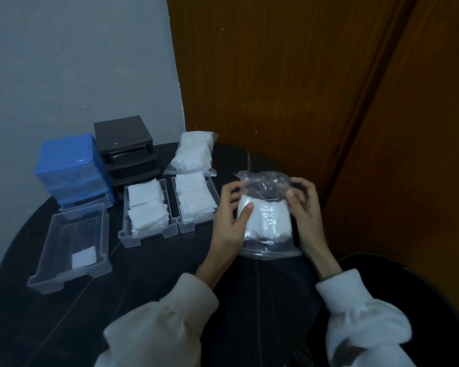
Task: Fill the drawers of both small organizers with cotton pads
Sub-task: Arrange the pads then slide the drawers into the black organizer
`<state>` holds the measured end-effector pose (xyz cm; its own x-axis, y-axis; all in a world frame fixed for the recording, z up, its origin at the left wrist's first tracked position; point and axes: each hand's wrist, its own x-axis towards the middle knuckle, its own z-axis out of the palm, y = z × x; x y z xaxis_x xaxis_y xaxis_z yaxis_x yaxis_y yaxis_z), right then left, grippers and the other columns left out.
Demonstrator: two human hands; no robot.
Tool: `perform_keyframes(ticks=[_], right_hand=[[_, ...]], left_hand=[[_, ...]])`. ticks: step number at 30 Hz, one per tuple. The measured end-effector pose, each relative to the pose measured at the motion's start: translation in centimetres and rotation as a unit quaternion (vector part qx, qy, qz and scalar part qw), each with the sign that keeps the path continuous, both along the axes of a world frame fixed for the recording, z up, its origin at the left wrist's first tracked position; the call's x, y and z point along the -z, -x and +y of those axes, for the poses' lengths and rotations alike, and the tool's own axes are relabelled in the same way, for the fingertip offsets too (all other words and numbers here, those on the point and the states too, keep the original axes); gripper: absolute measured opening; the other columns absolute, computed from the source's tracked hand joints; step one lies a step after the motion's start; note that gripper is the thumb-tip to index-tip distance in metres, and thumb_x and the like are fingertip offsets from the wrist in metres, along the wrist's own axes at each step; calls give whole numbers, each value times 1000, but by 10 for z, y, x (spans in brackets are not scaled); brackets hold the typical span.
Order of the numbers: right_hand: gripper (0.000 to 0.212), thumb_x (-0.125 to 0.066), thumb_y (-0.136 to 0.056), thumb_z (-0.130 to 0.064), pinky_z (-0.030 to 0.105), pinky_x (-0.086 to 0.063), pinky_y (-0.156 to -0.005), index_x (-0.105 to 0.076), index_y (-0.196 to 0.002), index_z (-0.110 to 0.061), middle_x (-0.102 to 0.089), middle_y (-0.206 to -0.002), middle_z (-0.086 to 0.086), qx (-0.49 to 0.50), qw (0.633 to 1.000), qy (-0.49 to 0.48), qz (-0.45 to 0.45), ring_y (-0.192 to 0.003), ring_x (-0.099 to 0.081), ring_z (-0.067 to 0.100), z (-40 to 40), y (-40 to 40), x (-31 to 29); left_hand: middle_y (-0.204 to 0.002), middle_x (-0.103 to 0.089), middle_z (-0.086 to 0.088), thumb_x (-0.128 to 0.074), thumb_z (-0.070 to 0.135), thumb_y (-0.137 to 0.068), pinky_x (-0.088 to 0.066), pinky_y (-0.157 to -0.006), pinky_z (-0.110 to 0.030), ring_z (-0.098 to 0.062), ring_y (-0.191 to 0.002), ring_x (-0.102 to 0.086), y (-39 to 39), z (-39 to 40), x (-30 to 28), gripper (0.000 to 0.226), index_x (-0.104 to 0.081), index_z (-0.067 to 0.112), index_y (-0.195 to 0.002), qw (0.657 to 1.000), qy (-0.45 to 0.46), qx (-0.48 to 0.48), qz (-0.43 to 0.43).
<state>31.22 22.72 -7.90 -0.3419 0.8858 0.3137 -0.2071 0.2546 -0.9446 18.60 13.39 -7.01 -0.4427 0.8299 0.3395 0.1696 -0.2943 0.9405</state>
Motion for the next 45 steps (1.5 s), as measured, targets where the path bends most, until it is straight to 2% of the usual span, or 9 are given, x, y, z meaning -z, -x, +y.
perform_keyframes(ticks=[2,7,13,23,30,34,37,40,45], right_hand=[[37,-61,-88,-22,31,-50,-88,-45,-119,-31,-61,-114,2,-25,999,29,-32,-105,-61,13,0,1,0],[36,-60,-87,-10,26,-50,-75,-46,-117,-24,-67,-75,-10,-38,998,24,-37,-80,-64,6,0,2,0],[39,-61,-85,-4,36,-46,-79,-48,-111,-30,-62,-68,-6,-25,999,14,-20,-78,-61,12,1,2,2],[28,-57,-89,-3,30,-51,-63,-50,-109,-21,-65,-80,4,-31,999,1,-25,-74,-65,16,-1,3,3],[20,-58,-91,-11,30,-51,-63,-52,-109,-15,-64,-69,-3,28,998,-36,-54,-70,-64,15,3,4,8],[13,-56,-93,-17,21,-49,-72,-55,-106,-17,-66,-91,-7,66,993,-39,-85,-83,-64,4,14,2,8],[8,-56,-93,-18,15,-44,-78,-60,-100,-17,-64,-99,-6,77,983,-72,-150,-88,-58,-2,23,-1,8],[7,-58,-91,-14,4,-39,-73,-63,-95,-15,-64,-99,5,125,974,-92,-165,-85,-56,1,22,-7,6],[13,-56,-91,-7,20,-43,-72,-62,-87,-17,-62,-84,-3,133,974,-127,-131,-79,-57,12,5,-26,-7]], left_hand=[[-114,-57,0,-53,10,-93,-51,-85,-33,-9,-101,-59,2,1,-1,30,-44,23,-118,999,-5,-30,-20],[-113,-57,3,-51,5,-94,-53,-78,-25,-9,-98,-60,3,1,-1,27,-47,24,-113,999,0,-26,-36],[-104,-62,-2,-52,5,-93,-50,-69,-23,-18,-92,-60,3,2,1,12,-55,15,-98,999,17,-25,-28],[-74,-55,3,-49,2,-94,-39,-56,-8,6,-63,-51,-1,3,-1,9,-57,-1,-92,999,19,-41,-24],[-103,-64,-2,-48,15,-97,-53,-76,-26,-7,-93,-62,-2,-2,-1,20,-55,14,-115,999,0,-21,41],[-151,-30,-6,-44,26,-98,-23,-115,-28,-8,-138,-26,-7,-4,5,37,-46,23,-135,969,65,-51,232],[-150,-30,-7,-43,27,-97,-21,-117,-40,-15,-140,-26,-8,-4,4,35,-52,20,-131,945,7,-70,319],[-125,-53,-3,-48,24,-96,-40,-103,-32,-10,-119,-48,-5,-5,0,27,-62,13,-117,940,-21,-14,340],[-132,-53,0,-54,32,-87,-31,-107,-18,-6,-125,-43,-6,-3,8,48,-52,14,-131,940,51,76,329]])
